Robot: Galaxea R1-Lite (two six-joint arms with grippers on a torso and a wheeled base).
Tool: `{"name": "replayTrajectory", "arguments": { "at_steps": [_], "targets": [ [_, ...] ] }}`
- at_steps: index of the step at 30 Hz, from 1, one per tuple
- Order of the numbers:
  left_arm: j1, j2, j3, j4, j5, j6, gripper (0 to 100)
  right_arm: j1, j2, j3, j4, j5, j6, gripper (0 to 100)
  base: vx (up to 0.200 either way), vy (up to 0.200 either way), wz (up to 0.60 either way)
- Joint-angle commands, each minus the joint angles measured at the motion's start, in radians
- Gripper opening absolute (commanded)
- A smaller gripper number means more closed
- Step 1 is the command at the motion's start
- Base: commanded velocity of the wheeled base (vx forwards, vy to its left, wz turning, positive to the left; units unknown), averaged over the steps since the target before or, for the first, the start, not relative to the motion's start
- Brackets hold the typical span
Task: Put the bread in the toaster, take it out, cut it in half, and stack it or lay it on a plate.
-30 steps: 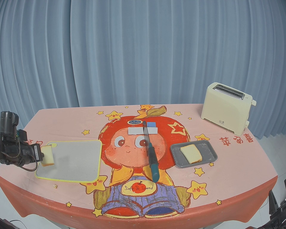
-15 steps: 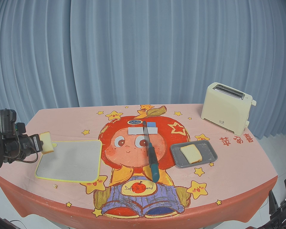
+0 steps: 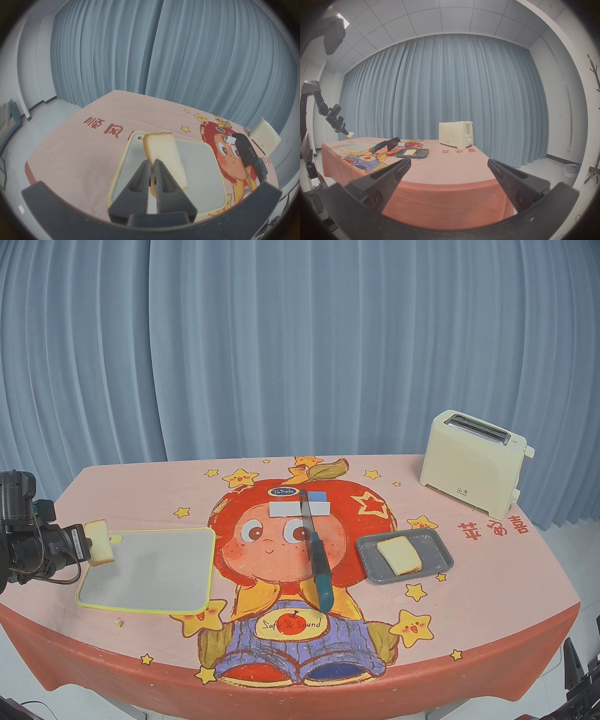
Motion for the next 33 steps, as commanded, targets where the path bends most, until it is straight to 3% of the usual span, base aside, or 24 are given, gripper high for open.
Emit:
{"name": "replayTrajectory", "arguments": {
  "at_steps": [1,17,23,33],
  "targets": [
    [-0.001,-0.007,0.003,0.001,-0.001,0.001,0,0.000,-0.007,0.018,0.000,0.000,0.000,100,-0.200,0.000,0.00],
    [0.002,-0.008,-0.006,-0.011,-0.007,-0.008,0,0.000,-0.007,0.018,0.000,0.000,0.000,100,-0.013,0.000,0.00],
    [0.004,-0.010,-0.009,-0.011,-0.002,-0.029,0,0.000,-0.007,0.018,0.000,0.000,0.000,100,0.000,0.000,0.00],
    [0.004,-0.008,-0.009,-0.010,0.001,-0.028,0,0.000,-0.007,0.018,0.000,0.000,0.000,100,0.000,0.000,0.00]
  ]
}}
